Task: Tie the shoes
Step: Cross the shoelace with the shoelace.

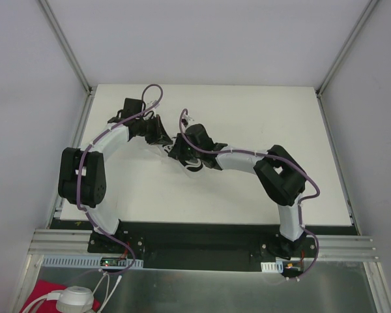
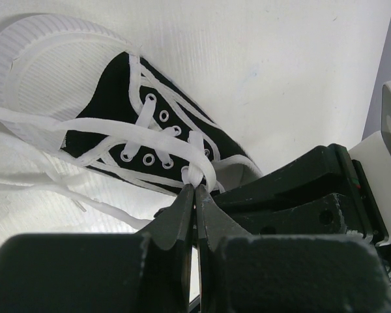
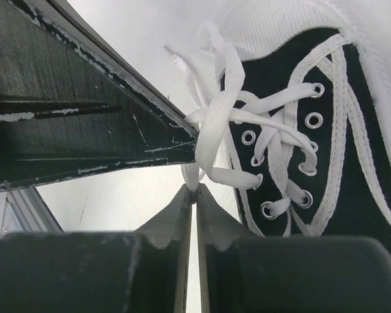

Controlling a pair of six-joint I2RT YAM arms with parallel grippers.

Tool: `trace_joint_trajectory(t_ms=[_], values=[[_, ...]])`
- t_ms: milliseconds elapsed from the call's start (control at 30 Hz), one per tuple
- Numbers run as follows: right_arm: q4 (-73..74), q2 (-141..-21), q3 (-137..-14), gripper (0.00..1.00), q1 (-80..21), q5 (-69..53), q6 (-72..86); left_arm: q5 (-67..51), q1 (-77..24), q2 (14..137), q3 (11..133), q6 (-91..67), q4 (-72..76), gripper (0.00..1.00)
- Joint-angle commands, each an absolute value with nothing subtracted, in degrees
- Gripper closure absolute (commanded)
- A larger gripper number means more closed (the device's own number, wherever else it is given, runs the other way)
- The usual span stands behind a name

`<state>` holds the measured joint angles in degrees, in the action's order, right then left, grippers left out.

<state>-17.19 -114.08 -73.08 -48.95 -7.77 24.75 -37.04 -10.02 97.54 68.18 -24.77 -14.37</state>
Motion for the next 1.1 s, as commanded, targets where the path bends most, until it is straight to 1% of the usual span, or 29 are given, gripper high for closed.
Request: trace_joint_trajectory(t_ms=[0, 33, 233, 533, 600, 667, 733, 833, 933, 1067], values=[[-17.4, -112.1, -74.1, 0.94, -48.9, -7.2, 23.8, -36.8, -9.5, 96.5, 70.2, -25.1, -15.2, 1.0], [-17.4, -111.1, -73.6, 0.99, -48.7, -7.4, 23.1, -36.8, -9.6, 96.5, 70.2, -25.1, -15.2, 1.0], [-17.3, -106.1, -68.4, 0.99, -47.5, -9.6, 20.9, -37.0, -9.5, 96.5, 69.9, -24.8, -15.2, 1.0], [-13.5, -104.1, -69.3, 0.99, -46.4, -12.8, 18.9, -37.4, -9.5, 96.6, 69.4, -24.3, -15.2, 1.0], [-12.9, -104.2, -69.7, 0.96, -46.4, -13.8, 18.6, -37.4, -9.5, 96.5, 69.3, -24.1, -15.2, 1.0], [-12.4, -104.2, -69.9, 0.78, -46.4, -14.5, 18.4, -37.4, -9.5, 96.4, 69.2, -23.9, -15.2, 1.0], [-11.6, -103.5, -69.4, 0.69, -46.3, -15.1, 17.5, -37.7, -9.4, 96.4, 69.3, -23.6, -15.0, 1.0], [-10.4, -101.5, -68.4, 0.65, -46.2, -13.8, 16.1, -39.0, -9.4, 96.9, 69.3, -22.8, -15.1, 1.0], [-9.9, -99.9, -67.9, 0.65, -44.8, -12.6, 15.0, -39.4, -9.3, 97.4, 69.3, -22.1, -15.2, 1.0], [-9.3, -100.5, -70.1, 0.65, -42.5, -13.0, 15.6, -39.6, -9.3, 97.3, 69.1, -21.6, -15.2, 1.0]])
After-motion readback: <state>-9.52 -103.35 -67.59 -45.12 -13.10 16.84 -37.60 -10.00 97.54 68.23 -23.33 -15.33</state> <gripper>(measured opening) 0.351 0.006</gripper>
